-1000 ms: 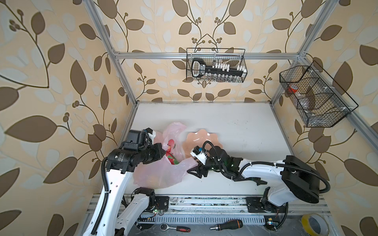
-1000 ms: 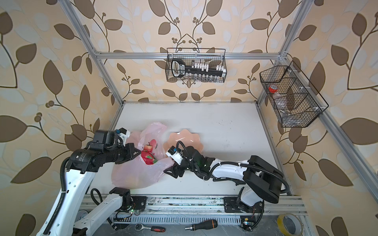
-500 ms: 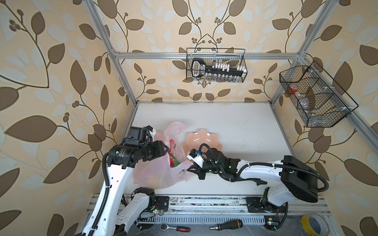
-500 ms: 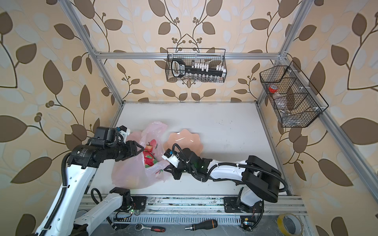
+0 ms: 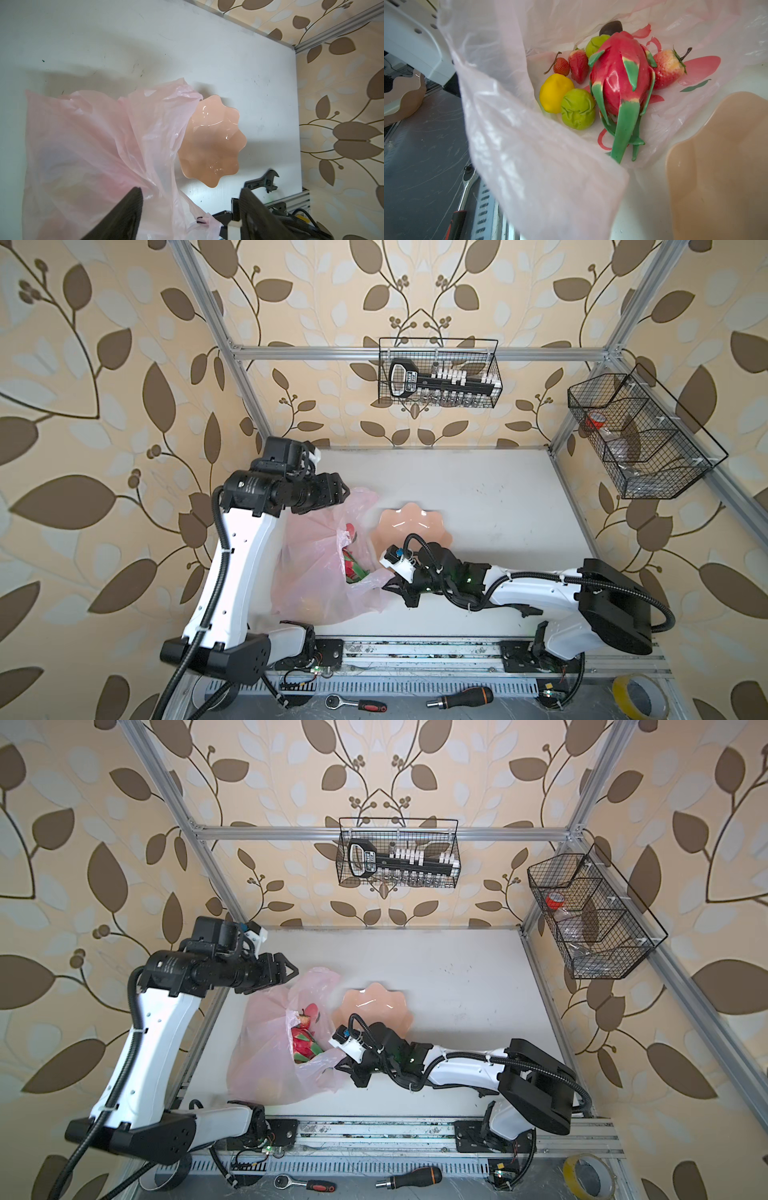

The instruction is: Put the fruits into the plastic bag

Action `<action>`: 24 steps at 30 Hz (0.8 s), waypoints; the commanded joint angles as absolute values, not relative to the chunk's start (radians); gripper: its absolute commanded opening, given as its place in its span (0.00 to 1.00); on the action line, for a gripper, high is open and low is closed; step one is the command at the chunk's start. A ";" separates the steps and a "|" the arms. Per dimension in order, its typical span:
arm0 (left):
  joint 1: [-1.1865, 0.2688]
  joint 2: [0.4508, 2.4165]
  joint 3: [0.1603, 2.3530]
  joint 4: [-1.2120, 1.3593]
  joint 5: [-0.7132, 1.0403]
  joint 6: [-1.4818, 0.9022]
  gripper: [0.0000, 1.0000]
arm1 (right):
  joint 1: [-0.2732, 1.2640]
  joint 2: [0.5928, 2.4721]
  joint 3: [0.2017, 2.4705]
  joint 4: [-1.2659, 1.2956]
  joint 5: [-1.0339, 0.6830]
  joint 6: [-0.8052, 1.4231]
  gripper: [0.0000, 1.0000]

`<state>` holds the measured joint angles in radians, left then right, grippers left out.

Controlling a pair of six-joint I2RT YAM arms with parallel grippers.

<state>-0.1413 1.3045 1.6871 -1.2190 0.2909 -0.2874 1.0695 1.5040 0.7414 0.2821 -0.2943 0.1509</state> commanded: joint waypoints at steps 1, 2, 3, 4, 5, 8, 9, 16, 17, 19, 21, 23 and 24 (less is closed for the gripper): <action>-0.167 1.386 1.755 -1.257 0.245 -0.187 0.77 | 1.077 1.472 0.779 0.234 -0.292 0.104 0.00; -0.179 1.414 1.777 -1.259 0.237 -0.165 0.77 | 1.077 1.469 0.782 0.223 -0.292 0.101 0.00; -0.188 1.433 1.796 -1.259 0.221 -0.147 0.79 | 1.077 1.466 0.785 0.215 -0.294 0.100 0.00; -0.199 1.482 1.821 -1.259 0.207 -0.129 0.81 | 1.077 1.463 0.786 0.204 -0.295 0.097 0.00; -0.210 1.513 1.854 -1.261 0.198 -0.109 0.81 | 1.077 1.460 0.787 0.197 -0.297 0.096 0.00; -0.268 1.613 1.957 -1.282 0.134 -0.038 0.81 | 1.077 1.460 0.789 0.184 -0.305 0.093 0.00; -0.291 1.645 1.985 -1.293 0.101 -0.010 0.82 | 1.078 1.459 0.793 0.178 -0.308 0.091 0.00; -0.419 1.796 2.017 -1.324 -0.050 0.175 0.83 | 1.079 1.451 0.823 0.105 -0.307 0.068 0.00; -0.426 1.804 2.005 -1.325 -0.075 0.194 0.83 | 1.079 1.448 0.824 0.097 -0.307 0.065 0.00; -0.431 1.818 1.986 -1.324 -0.112 0.218 0.83 | 1.079 1.440 0.822 0.086 -0.307 0.060 0.00; -0.432 1.826 1.965 -1.318 -0.145 0.240 0.84 | 1.079 1.437 0.822 0.075 -0.305 0.058 0.00; -0.436 1.837 1.936 -1.299 -0.209 0.263 0.85 | 1.079 1.437 0.823 0.067 -0.304 0.060 0.00; -0.438 1.839 1.919 -1.285 -0.262 0.269 0.85 | 1.078 1.439 0.824 0.063 -0.302 0.061 0.00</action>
